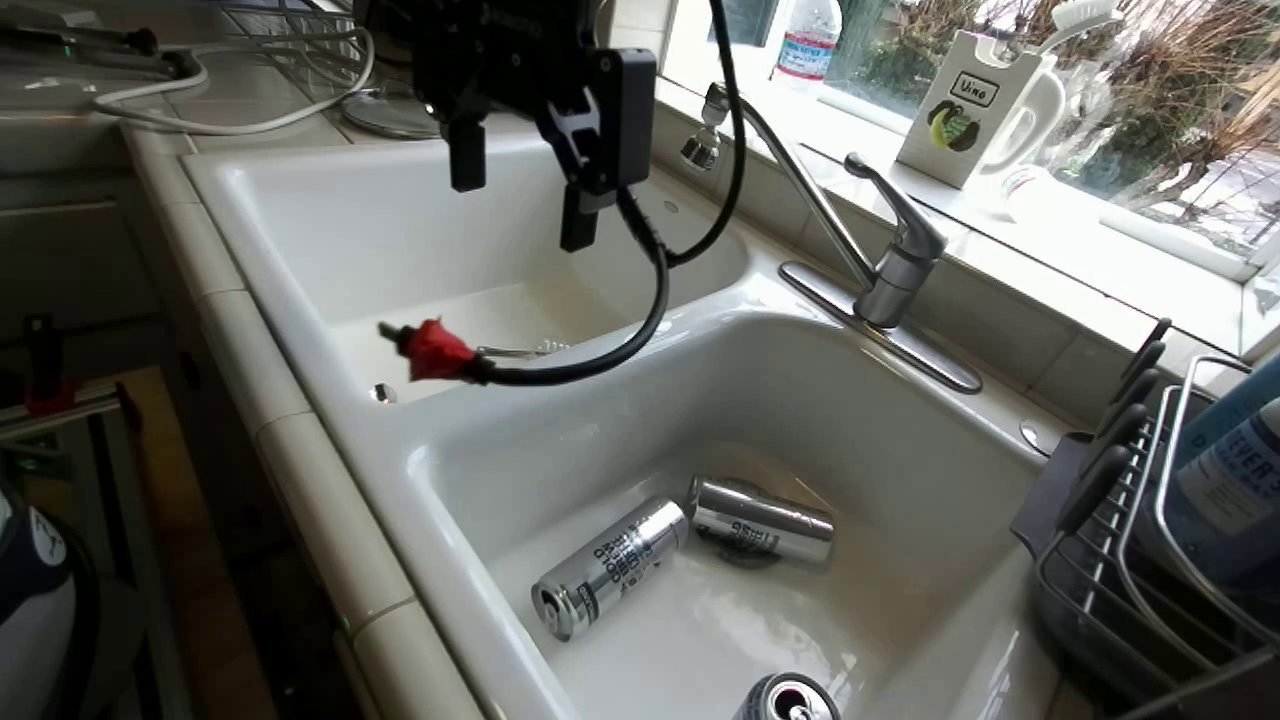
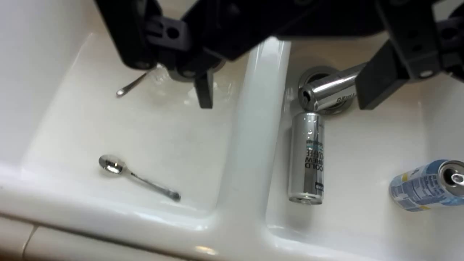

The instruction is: Turn the faucet handle to the right

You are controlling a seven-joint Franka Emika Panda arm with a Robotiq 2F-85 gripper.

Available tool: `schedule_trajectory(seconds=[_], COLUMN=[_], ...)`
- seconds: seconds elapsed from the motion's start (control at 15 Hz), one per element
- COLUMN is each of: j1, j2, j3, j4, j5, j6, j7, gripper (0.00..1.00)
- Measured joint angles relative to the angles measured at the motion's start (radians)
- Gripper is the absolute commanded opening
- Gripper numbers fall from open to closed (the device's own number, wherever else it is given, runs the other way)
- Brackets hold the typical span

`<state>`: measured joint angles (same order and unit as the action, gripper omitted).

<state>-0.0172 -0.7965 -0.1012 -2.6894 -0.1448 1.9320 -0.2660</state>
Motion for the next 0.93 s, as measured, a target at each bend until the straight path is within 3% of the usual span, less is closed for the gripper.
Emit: schedule_trajectory(seconds=[0.33, 0.6, 0.67, 0.73, 0.93], j1=[-0.003, -0.026, -0.035, -0.045, -0.066], j2=[0.097, 0.23, 0.27, 0.312, 0.435], j3=[0.009, 0.025, 0.024, 0.021, -0.003], j4=[0.188, 0.38, 0.42, 0.458, 0.541], j5=[0.033, 0.053, 0.066, 0.086, 0.173], j6=[0.13, 0.137, 0.137, 0.137, 0.178], j7=[0.17, 0.306, 0.338, 0.367, 0.417], gripper=[1.0, 1.0, 0.97, 0.8, 0.63])
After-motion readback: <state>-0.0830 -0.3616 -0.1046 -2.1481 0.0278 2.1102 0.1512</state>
